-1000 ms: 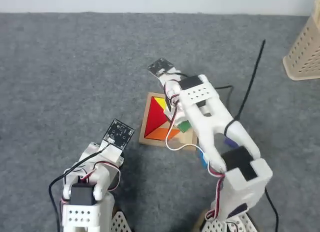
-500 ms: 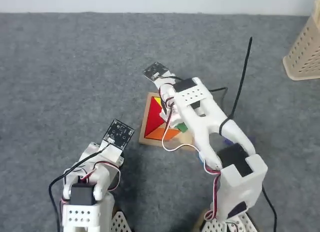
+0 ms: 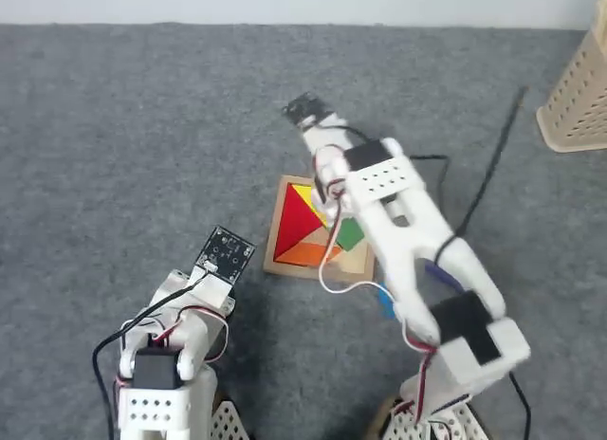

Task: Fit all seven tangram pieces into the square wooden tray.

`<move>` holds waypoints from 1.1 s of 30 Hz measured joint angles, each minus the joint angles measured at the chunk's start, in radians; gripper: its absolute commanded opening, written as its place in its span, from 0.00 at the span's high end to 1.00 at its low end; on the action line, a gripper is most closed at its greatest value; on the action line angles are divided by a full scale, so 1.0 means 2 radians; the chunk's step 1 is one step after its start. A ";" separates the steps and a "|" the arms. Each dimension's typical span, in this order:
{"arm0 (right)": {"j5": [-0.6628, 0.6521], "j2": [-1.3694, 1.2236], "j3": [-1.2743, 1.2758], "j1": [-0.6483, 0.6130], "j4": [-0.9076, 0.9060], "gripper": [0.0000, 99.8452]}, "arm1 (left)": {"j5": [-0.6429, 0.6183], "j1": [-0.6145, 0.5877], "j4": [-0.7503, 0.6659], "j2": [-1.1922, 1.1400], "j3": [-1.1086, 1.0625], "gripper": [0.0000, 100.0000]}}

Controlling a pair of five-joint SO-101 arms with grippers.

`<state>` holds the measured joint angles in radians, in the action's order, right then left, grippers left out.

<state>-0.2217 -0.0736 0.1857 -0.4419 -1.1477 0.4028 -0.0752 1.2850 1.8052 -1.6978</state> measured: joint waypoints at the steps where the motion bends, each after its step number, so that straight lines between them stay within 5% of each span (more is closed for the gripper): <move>1: 0.002 0.013 0.014 0.005 0.010 0.99 | 0.000 0.000 0.000 0.000 0.000 0.88; 12: 0.005 0.018 0.135 0.007 0.122 0.99 | 0.000 0.000 0.000 0.000 0.000 0.88; 26: 0.005 -0.040 0.120 0.010 0.125 0.99 | 0.000 0.000 0.000 0.000 0.000 0.88; 33: 0.009 0.048 0.122 0.012 0.074 0.99 | 0.000 0.000 0.000 0.000 0.000 0.88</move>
<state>-0.2033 0.0230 0.4296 -0.4189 -1.0004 0.4028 -0.0752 1.2850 1.8052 -1.6978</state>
